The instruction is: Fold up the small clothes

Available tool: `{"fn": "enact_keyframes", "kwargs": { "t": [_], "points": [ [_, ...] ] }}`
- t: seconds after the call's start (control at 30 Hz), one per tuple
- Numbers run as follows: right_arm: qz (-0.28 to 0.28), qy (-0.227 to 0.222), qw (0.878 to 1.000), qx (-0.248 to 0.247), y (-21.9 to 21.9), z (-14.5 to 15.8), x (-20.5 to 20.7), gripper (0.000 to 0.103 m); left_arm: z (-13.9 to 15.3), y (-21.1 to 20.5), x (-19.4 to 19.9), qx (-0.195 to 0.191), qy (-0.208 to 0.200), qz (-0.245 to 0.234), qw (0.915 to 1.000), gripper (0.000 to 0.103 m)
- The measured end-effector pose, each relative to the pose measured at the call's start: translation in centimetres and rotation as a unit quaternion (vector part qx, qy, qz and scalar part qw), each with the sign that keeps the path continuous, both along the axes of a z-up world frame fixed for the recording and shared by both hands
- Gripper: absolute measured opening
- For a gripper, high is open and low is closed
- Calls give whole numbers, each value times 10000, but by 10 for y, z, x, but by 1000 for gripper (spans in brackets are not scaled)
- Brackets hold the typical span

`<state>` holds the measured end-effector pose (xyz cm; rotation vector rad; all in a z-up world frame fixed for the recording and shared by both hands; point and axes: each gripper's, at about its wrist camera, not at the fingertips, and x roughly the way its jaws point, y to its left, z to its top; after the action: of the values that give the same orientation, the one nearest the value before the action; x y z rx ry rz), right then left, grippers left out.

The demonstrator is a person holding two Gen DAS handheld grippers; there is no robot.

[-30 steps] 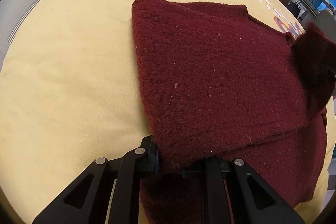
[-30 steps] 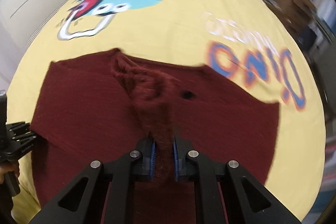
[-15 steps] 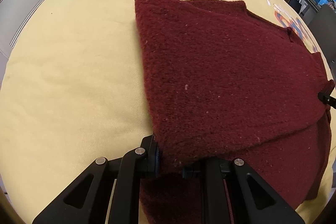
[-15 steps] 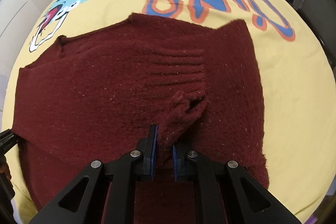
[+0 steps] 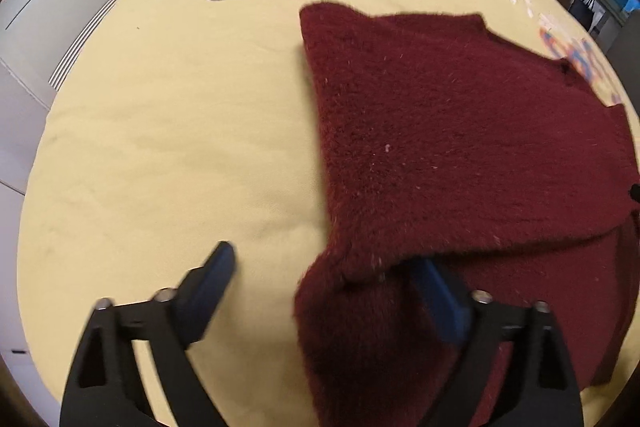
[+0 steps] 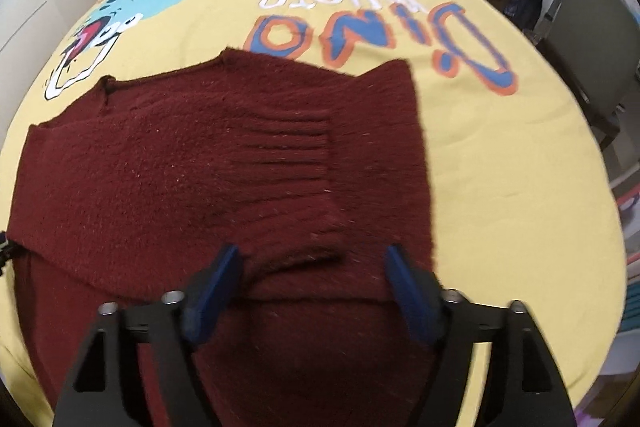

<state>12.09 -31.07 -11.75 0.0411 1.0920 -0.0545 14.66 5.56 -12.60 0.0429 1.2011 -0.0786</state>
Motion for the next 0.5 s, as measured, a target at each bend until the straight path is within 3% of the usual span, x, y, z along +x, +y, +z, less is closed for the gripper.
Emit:
{"fn": "enact_keyframes", "kwargs": {
  "t": [0.07, 0.23, 0.37, 0.5],
  "points": [
    [95, -136, 9999, -21, 0, 12, -8, 83, 13, 0, -9, 28, -187, -15, 9998, 102],
    [306, -361, 9989, -60, 15, 31, -16, 103, 46, -17, -17, -201, -499, -148, 9984, 102],
    [582, -326, 9977, -108, 41, 29, -10, 103, 67, -48, -11, -280, -961, -134, 9949, 102],
    [747, -344, 9962, -282, 71, 13, 2, 103, 53, -76, 8, -325, -850, -313, 9954, 102]
  ]
}}
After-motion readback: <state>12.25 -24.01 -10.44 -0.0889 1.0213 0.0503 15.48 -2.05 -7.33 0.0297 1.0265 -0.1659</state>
